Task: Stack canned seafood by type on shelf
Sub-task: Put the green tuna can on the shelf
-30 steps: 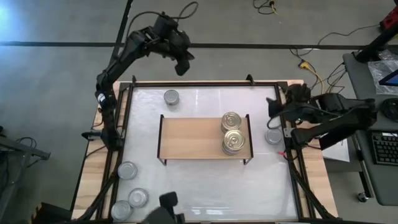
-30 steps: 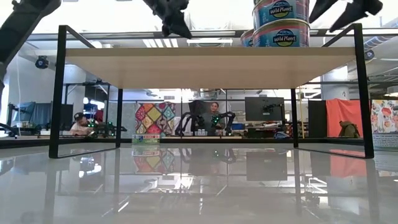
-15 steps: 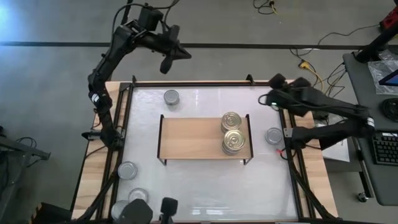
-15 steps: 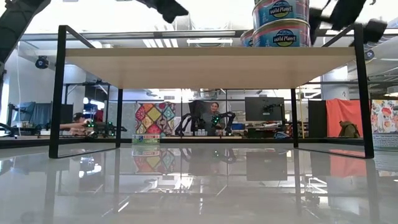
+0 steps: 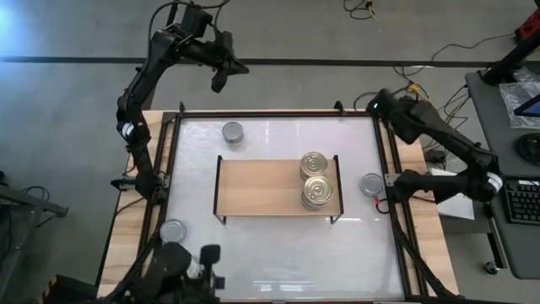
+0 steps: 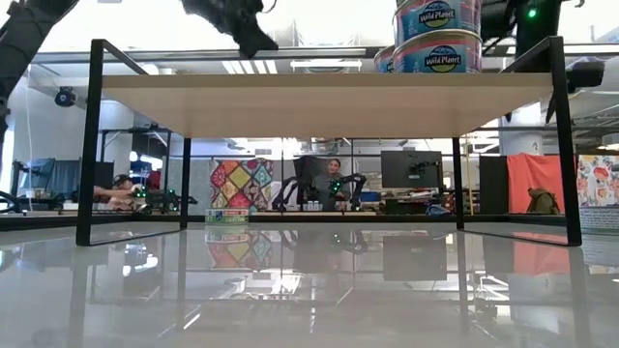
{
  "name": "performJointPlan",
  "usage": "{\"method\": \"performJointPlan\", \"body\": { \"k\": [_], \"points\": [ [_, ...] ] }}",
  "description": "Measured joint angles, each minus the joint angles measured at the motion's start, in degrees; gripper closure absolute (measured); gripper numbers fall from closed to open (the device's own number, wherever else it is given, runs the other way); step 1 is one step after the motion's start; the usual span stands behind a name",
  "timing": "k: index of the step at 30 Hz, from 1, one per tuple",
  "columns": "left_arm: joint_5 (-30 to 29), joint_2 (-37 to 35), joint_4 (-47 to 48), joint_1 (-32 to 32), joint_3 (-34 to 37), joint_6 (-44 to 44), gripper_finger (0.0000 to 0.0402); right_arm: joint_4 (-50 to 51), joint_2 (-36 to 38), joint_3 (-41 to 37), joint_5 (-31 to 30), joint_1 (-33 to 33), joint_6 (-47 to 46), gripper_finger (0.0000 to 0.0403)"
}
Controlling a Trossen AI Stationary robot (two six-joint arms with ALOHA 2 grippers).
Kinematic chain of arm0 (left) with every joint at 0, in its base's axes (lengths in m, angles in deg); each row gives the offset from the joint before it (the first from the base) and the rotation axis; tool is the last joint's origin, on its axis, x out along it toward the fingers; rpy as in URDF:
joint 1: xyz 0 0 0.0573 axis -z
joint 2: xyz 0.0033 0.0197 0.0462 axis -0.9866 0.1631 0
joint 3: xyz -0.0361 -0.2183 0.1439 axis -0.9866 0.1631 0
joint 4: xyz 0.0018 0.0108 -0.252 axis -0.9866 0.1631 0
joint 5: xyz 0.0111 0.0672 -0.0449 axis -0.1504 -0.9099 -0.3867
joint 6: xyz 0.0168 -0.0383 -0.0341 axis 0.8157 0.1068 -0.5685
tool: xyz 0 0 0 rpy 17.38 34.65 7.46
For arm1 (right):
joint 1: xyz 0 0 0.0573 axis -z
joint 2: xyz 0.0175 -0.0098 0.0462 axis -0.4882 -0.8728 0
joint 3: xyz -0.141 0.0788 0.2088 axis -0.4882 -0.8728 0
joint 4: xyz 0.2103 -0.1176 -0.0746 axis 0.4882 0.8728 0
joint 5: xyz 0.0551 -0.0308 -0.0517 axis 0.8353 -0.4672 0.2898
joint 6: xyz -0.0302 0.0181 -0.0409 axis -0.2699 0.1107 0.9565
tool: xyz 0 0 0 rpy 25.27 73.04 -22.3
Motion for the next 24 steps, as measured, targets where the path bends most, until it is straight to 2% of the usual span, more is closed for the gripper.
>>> {"method": "performJointPlan", "body": {
  "k": [3,6,11,13,20,24],
  "points": [
    [0.0,0.0,0.7,-1.8,2.1,-1.3,0.0401,-1.9,-0.9,0.0,7.9,7.9,13.2,0.0178],
    [-0.2,-0.8,2.4,-2.6,4.2,-0.8,0.0401,-2.0,-2.5,-1.4,12.5,12.7,20.2,0.0231],
    [0.1,-3.5,2.2,-2.6,6.2,0.4,0.0401,-2.5,-4.9,-5.1,16.4,16.0,25.3,0.0335],
    [0.0,-3.9,2.2,-2.6,6.8,0.4,0.0401,-2.4,-6.0,-6.5,18.2,16.1,30.2,0.0374],
    [0.0,-5.5,1.5,-2.5,8.5,0.4,0.0401,4.5,-11.1,-8.5,24.9,16.4,50.1,0.0393],
    [-0.1,-5.5,1.5,-2.5,8.3,0.1,0.0401,9.7,-12.5,-10.8,34.2,15.7,61.7,0.0394]
  ]
}}
